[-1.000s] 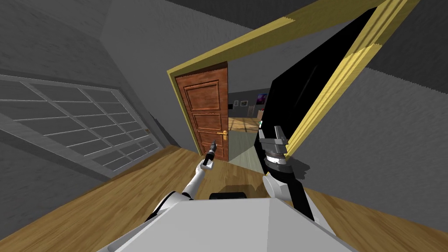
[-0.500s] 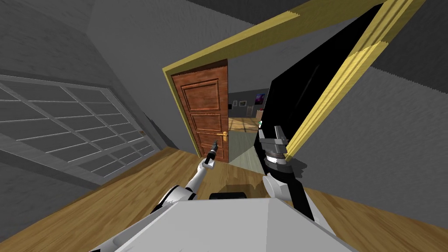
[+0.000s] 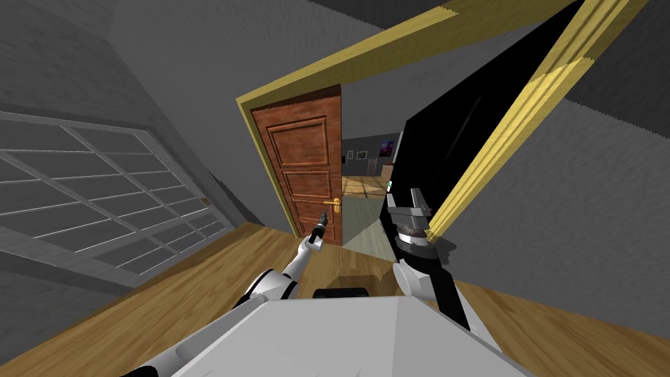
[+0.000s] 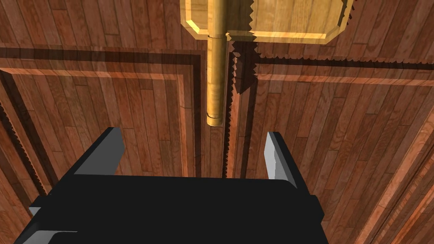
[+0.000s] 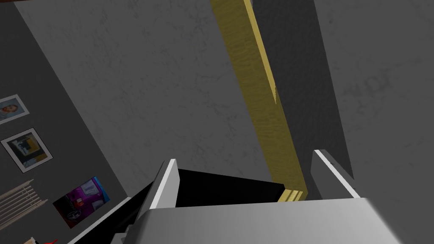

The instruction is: Push the door open

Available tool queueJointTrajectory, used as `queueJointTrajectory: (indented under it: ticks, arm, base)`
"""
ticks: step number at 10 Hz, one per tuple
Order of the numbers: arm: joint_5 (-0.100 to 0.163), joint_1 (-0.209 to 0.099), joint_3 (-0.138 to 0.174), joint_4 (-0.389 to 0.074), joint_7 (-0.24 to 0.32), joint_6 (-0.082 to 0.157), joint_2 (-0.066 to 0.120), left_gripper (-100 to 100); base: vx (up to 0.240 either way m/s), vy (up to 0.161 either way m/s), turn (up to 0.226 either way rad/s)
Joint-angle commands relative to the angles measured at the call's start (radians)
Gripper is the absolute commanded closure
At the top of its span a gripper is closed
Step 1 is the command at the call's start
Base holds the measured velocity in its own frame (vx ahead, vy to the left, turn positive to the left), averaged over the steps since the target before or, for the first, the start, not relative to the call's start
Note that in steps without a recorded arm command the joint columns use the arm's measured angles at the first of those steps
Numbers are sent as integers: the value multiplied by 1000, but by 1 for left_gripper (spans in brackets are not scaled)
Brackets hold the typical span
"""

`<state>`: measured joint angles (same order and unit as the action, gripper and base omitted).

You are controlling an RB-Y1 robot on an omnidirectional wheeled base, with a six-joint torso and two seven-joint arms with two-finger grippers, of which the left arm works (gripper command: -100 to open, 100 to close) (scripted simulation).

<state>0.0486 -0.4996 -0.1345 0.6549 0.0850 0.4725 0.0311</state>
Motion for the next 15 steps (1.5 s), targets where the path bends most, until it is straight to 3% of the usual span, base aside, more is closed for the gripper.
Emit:
queueJointTrajectory:
  ticks: [1, 3, 7, 13, 14, 15]
  arm:
    - [-1, -17, -4, -29, 3, -2, -4, -100]
    - [0, -14, 0, -26, 1, 2, 10, -100]
    - [2, -16, 7, -29, -1, 2, 20, -100]
    - [5, -17, 15, -31, -3, 0, 11, -100]
    - [5, -17, 15, -31, -3, 0, 11, 100]
    - [5, -17, 15, -31, -3, 0, 11, 100]
  base:
    - [67, 53, -44]
    - [75, -7, -20]
    - [182, -42, -21]
    - [174, -44, -20]
    - [-14, -4, 6]
    - [-29, -1, -1]
